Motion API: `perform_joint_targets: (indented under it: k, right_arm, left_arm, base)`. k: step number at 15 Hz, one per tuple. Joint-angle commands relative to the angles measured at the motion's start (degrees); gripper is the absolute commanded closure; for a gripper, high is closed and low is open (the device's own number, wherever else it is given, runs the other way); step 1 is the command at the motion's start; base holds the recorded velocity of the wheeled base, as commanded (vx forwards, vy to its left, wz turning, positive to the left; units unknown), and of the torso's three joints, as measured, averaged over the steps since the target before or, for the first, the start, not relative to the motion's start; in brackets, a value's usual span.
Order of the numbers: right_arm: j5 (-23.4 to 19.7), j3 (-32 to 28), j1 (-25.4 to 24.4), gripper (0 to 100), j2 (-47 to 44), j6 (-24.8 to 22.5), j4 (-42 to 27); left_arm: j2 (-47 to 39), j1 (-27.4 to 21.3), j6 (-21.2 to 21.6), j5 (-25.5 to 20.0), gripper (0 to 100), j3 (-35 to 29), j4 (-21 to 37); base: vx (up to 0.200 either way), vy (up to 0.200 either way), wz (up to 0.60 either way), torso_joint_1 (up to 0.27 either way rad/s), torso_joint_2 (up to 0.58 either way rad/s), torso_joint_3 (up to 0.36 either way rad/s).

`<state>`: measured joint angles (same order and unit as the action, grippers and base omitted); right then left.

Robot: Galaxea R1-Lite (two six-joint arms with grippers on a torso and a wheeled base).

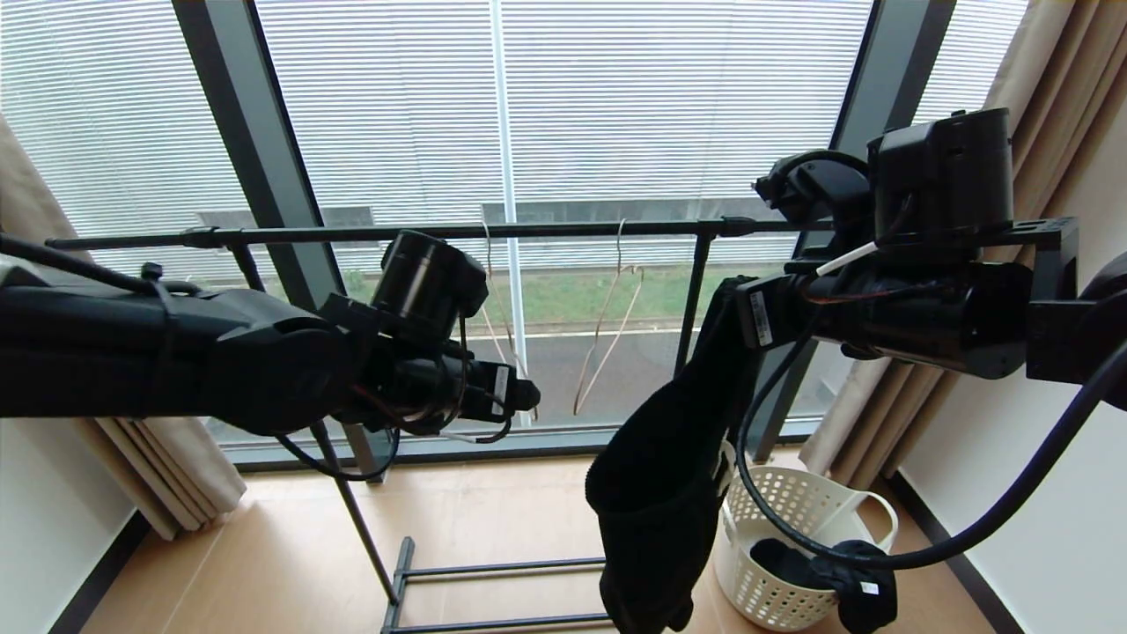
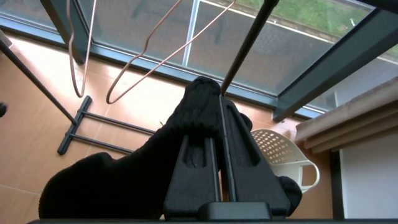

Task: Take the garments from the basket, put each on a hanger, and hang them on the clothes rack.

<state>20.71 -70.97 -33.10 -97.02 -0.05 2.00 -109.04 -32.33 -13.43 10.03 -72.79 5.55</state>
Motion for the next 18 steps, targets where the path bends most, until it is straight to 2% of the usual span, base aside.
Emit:
perform_joint_targets:
  k: [1,3,4,6,10,14,18]
  right_arm:
    - [-0.06,0.05,-0.04,100,0.08,-0.04,0.02]
    - [0.03,0.05,-0.04,100,0.08,-0.04,0.02]
    - [0.03,0.05,-0.04,100,0.08,-0.04,0.02]
    - [0.03,0.05,-0.04,100,-0.09,-0.04,0.11]
    - [-0.06,0.05,-0.04,100,-0.8,-0.13,1.25]
    - [0.03,0.05,-0.04,100,-1.32,-0.13,1.25]
    - [0.03,0.05,-0.04,100,-1.59,-0.13,1.34]
  left_arm:
    - [-7.85,1.13,-0.19,1.31,0,-5.61,-0.01]
    - [-10.05,1.3,-0.19,2.8,0,-7.89,-0.01]
    - [-14.27,2.18,-0.28,5.26,0,-12.46,-0.01]
    - [-17.25,3.06,-1.68,6.05,0,-16.59,-0.01]
    - [-22.79,5.17,-1.86,7.81,0,-23.63,-0.01]
    - [-25.08,5.61,-1.95,8.78,0,-26.7,0.08]
    - [-25.34,7.1,-2.83,11.06,0,-26.7,0.08]
  base:
    - [0.0,0.0,0.0,0.0,0.0,0.0]
    - [0.0,0.0,0.0,0.0,0.0,0.0]
    - [0.0,0.0,0.0,0.0,0.0,0.0]
    - [0.0,0.0,0.0,0.0,0.0,0.0]
    - [0.0,0.0,0.0,0.0,0.0,0.0]
    - [0.0,0.0,0.0,0.0,0.0,0.0]
    - [0.0,0.0,0.0,0.0,0.0,0.0]
